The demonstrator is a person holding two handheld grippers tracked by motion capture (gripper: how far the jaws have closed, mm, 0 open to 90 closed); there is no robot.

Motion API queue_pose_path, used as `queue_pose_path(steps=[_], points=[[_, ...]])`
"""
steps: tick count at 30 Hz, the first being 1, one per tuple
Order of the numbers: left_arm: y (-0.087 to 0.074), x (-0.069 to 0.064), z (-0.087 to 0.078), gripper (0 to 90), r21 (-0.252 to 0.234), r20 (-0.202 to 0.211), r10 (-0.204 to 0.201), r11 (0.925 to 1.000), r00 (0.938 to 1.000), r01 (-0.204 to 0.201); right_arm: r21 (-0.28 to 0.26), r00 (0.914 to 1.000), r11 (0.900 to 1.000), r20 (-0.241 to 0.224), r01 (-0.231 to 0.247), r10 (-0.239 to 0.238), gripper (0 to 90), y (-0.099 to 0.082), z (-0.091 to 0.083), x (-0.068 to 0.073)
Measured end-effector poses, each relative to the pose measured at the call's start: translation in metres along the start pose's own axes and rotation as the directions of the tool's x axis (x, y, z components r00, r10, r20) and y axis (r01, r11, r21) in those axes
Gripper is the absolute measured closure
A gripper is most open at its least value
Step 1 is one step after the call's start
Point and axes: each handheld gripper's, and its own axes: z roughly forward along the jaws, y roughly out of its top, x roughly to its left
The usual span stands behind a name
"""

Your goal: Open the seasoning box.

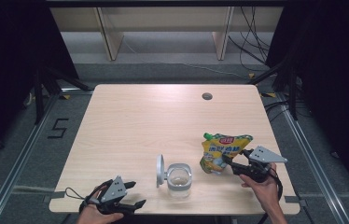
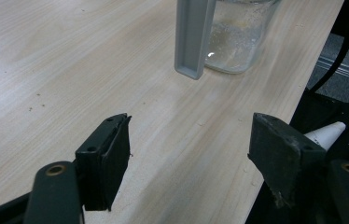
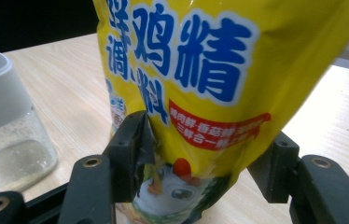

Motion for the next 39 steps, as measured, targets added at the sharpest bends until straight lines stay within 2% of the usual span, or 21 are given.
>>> queue_pose_path(steps=[2, 5, 6, 7, 9, 12, 14, 15, 18, 20, 21, 22, 24, 25, 26, 29, 30, 33, 37, 38, 39], points=[[0.000, 0.000, 0.000, 28.7, -0.001, 0.000, 0.001, 1.0000, 1.0000, -0.001, 0.020, 0.9999, 0.9998, -0.009, -0.007, 0.007, 46.7, 0.000, -0.003, 0.003], [0.001, 0.000, -0.001, 28.7, 0.002, 0.007, -0.011, 0.9999, 0.9999, 0.011, 0.007, 0.9999, 0.9999, 0.010, -0.008, 0.008, 47.6, 0.000, -0.005, 0.007], [0.000, 0.000, -0.001, 28.7, -0.009, -0.005, -0.012, 0.9999, 0.9999, 0.012, 0.033, 0.9990, 0.9985, 0.011, -0.044, 0.044, 48.1, 0.001, -0.008, 0.011], [0.000, 0.000, -0.001, 28.7, -0.010, -0.007, -0.012, 0.9999, 0.9999, 0.012, 0.022, 0.9995, 0.9996, 0.027, -0.018, 0.018, 48.5, 0.001, -0.008, 0.010], [0.000, 0.000, -0.001, 28.7, -0.013, -0.006, -0.018, 0.9998, 0.9998, 0.018, 0.026, 0.9986, 0.9987, 0.031, -0.043, 0.042, 50.5, 0.002, -0.011, 0.014], [0.000, -0.001, 0.000, 28.8, -0.030, -0.003, -0.027, 0.9992, 0.9996, 0.027, 0.025, 0.9987, 0.9991, 0.037, -0.035, 0.035, 52.0, 0.002, -0.013, 0.017], [0.000, 0.001, -0.001, 28.8, -0.011, -0.014, -0.004, 0.9999, 0.9999, 0.004, 0.028, 0.9974, 0.9977, 0.040, -0.061, 0.060, 52.9, 0.003, -0.016, 0.022], [0.000, -0.001, -0.001, 28.8, -0.029, -0.006, -0.027, 0.9992, 0.9996, 0.027, 0.028, 0.9974, 0.9977, 0.040, -0.061, 0.060, 52.9, 0.003, -0.016, 0.022], [0.001, 0.002, -0.003, 28.8, 0.008, -0.006, 0.005, 1.0000, 1.0000, -0.005, 0.013, 0.9941, 0.9959, 0.063, -0.089, 0.088, 53.9, 0.003, -0.018, 0.031], [0.001, 0.002, -0.003, 28.8, 0.008, -0.005, 0.003, 1.0000, 1.0000, -0.003, 0.028, 0.9945, 0.9971, 0.080, -0.071, 0.068, 53.9, 0.004, -0.020, 0.035], [0.001, 0.002, -0.003, 28.9, 0.008, -0.005, 0.003, 1.0000, 1.0000, -0.003, 0.028, 0.9945, 0.9971, 0.080, -0.071, 0.068, 53.9, 0.004, -0.020, 0.035], [0.001, 0.002, -0.003, 28.8, 0.005, -0.007, 0.002, 1.0000, 1.0000, -0.002, 0.034, 0.9947, 0.9955, 0.056, -0.088, 0.086, 53.6, 0.004, -0.022, 0.040], [0.001, 0.002, -0.003, 28.9, 0.006, -0.006, 0.003, 1.0000, 1.0000, -0.003, 0.027, 0.9958, 0.9967, 0.052, -0.076, 0.075, 53.3, 0.003, -0.021, 0.042], [0.001, 0.001, -0.002, 28.9, -0.007, 0.002, -0.011, 0.9999, 0.9999, 0.011, 0.030, 0.9969, 0.9984, 0.062, -0.049, 0.047, 51.8, 0.003, -0.022, 0.041], [0.001, 0.001, -0.002, 28.8, -0.008, 0.000, -0.010, 0.9999, 0.9999, 0.010, 0.041, 0.9955, 0.9964, 0.062, -0.075, 0.072, 49.6, 0.002, -0.023, 0.042], [0.000, 0.000, -0.001, 28.8, -0.018, -0.005, -0.017, 0.9997, 0.9998, 0.017, 0.029, 0.9950, 0.9971, 0.072, -0.071, 0.069, 45.6, -0.001, -0.022, 0.037], [0.000, -0.001, -0.001, 28.8, -0.021, -0.006, -0.023, 0.9995, 0.9997, 0.022, 0.036, 0.9933, 0.9952, 0.075, -0.091, 0.088, 43.7, -0.002, -0.021, 0.038], [0.000, 0.001, -0.001, 28.8, 0.005, 0.004, -0.007, 1.0000, 1.0000, 0.007, -0.002, 0.9962, 0.9982, 0.062, -0.061, 0.061, 40.1, -0.006, -0.014, 0.031], [0.001, 0.001, -0.001, 28.8, 0.003, 0.006, -0.010, 0.9999, 0.9999, 0.010, 0.025, 0.9963, 0.9967, 0.041, -0.077, 0.076, 38.2, -0.010, -0.007, 0.032], [0.001, 0.001, -0.001, 28.8, 0.003, 0.007, -0.009, 1.0000, 0.9999, 0.009, -0.005, 0.9961, 0.9968, 0.038, -0.079, 0.079, 37.1, -0.011, -0.004, 0.032], [0.000, 0.001, -0.001, 28.8, 0.005, 0.000, -0.003, 1.0000, 1.0000, 0.003, -0.002, 0.9958, 0.9965, 0.037, -0.084, 0.084, 36.3, -0.012, -0.002, 0.032]])
